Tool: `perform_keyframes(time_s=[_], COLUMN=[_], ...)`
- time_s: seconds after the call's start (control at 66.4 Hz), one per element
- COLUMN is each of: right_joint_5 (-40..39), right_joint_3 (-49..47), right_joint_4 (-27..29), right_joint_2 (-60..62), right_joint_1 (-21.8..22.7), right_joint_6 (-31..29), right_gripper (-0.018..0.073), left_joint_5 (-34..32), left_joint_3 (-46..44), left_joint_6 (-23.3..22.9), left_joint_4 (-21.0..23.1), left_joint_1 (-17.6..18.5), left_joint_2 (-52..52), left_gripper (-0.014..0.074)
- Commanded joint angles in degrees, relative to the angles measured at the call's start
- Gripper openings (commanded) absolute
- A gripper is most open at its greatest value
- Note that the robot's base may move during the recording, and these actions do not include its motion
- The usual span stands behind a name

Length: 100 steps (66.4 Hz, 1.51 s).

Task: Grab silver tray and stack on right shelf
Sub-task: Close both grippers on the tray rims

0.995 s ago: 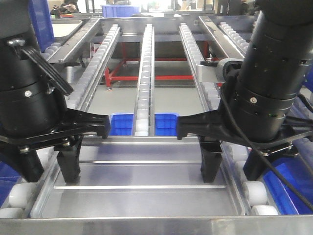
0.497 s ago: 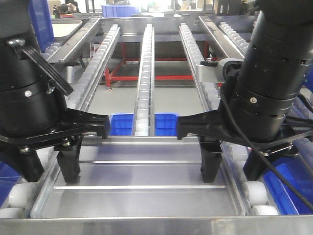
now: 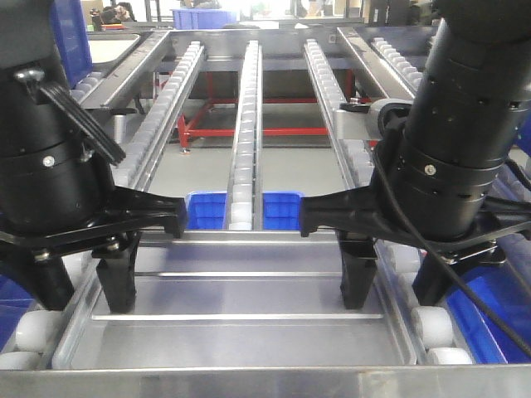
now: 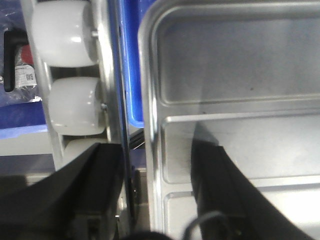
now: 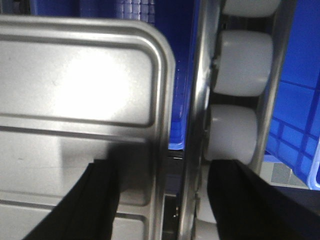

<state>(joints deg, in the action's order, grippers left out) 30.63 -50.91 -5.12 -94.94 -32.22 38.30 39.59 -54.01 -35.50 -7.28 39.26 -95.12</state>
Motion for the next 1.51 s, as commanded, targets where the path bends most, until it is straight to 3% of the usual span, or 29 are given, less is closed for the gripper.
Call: perform_keyframes(time_s=[0.0,0.558,0.708,0.814,1.01,1.492], right_joint_5=[-1.51,-1.51,-1.51,-1.45,-1.28,-0.89], right_joint_3=[-1.15,-1.15,-1.15,-1.15,-1.15,-1.64], right_joint_4=[-0.05,-0.05,-0.05,-0.05,-0.05,-0.05], right_joint_2=[1.16,1.16,1.16,1.16,1.16,1.90], right_joint_1=[0.20,0.20,0.20,0.20,0.20,0.20], right_joint_6=[0.12,0.12,0.12,0.12,0.12,0.12], right_gripper=[0.0496,0.0494,0.0411,0.0312,0.0093,0.0069], left_joint_5=[-0.78,-0.72,-0.72,-0.72,-0.72,0.13], left_joint_3=[-1.55,-1.55,-1.55,-1.55,-1.55,-1.92], left_joint_6=[-0.06,-0.06,-0.06,-0.06,-0.06,-0.06], left_joint_4=[-0.44,-0.21,-0.21,-0.11,0.52,0.65], left_joint_1=[-0.04,-0.04,-0.04,-0.04,-0.04,-0.04], left_joint_2=[1.61,1.61,1.61,1.61,1.61,1.61], left_gripper=[0.0244,0.0244,0.0240,0.0154,-0.0109,-0.0101])
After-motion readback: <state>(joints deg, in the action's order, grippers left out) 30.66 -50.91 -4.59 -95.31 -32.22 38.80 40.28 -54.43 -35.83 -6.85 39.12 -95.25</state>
